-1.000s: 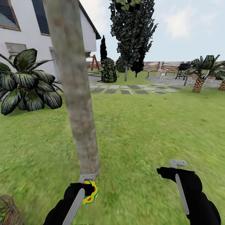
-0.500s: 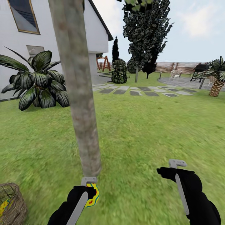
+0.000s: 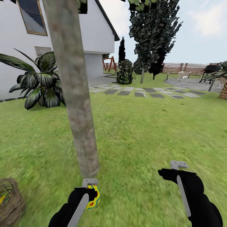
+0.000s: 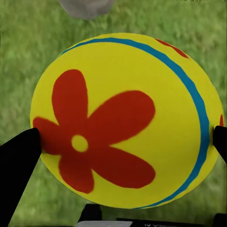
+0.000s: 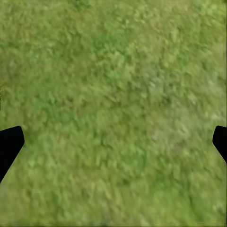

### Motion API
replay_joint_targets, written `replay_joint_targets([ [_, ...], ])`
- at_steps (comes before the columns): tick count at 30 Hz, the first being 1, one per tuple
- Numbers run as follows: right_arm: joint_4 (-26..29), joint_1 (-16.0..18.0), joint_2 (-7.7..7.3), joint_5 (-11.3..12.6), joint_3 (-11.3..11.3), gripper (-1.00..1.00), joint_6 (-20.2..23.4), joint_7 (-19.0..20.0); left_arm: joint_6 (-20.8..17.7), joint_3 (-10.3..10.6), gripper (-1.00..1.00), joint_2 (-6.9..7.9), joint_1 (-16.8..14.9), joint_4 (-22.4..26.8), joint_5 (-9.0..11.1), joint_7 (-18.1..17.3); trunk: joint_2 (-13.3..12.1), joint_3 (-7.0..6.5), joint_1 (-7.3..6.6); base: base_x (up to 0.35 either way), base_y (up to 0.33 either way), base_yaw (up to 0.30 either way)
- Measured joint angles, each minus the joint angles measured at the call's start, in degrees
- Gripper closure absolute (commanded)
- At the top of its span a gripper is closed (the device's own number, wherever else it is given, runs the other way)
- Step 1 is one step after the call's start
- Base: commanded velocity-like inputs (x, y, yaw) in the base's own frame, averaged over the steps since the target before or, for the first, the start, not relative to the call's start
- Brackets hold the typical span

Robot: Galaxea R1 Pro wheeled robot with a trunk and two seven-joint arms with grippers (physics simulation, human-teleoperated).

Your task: Take the three Easter eggs out of the wicker basket on the lawn in the garden, then place them on the lawn next to a single tree (choose any tree) so that all three eggs are next to the same tree and none are left in the basket.

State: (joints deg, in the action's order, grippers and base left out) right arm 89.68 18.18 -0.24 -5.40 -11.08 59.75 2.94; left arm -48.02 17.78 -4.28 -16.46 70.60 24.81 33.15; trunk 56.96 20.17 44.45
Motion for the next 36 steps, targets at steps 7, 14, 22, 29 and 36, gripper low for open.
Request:
replay_joint_targets([
  [7,0.0,-0.01,0.0,0.0,0.0,-1.0,0.0,0.0,0.15,0.82,1.0,-0.02,0.0,-0.06,0.0,0.01,0.0,0.0,0.0,0.0,-0.315,0.287],
  [14,0.0,-0.01,0.0,-0.02,0.0,-1.0,0.0,0.0,0.47,1.24,1.0,-0.02,0.0,-0.06,-0.08,-0.03,0.0,0.0,-0.01,0.022,-0.316,0.289],
  [22,-0.01,0.0,0.01,-0.01,0.08,-1.0,-0.01,0.0,1.39,1.67,1.0,0.01,0.0,-0.48,-0.08,-0.07,0.0,0.0,-0.02,0.203,-0.257,0.289],
  [29,-0.01,-0.01,0.04,-0.04,0.09,-1.0,-0.01,0.0,1.61,1.98,1.0,-0.02,0.0,-0.83,-0.09,-0.07,0.0,0.0,-0.03,0.249,-0.232,0.289],
  [36,0.0,0.01,0.04,-0.04,0.09,-1.0,0.0,0.0,1.56,2.0,1.0,-0.14,0.0,-0.86,-0.09,-0.02,0.0,0.0,0.0,0.131,-0.281,0.262],
])
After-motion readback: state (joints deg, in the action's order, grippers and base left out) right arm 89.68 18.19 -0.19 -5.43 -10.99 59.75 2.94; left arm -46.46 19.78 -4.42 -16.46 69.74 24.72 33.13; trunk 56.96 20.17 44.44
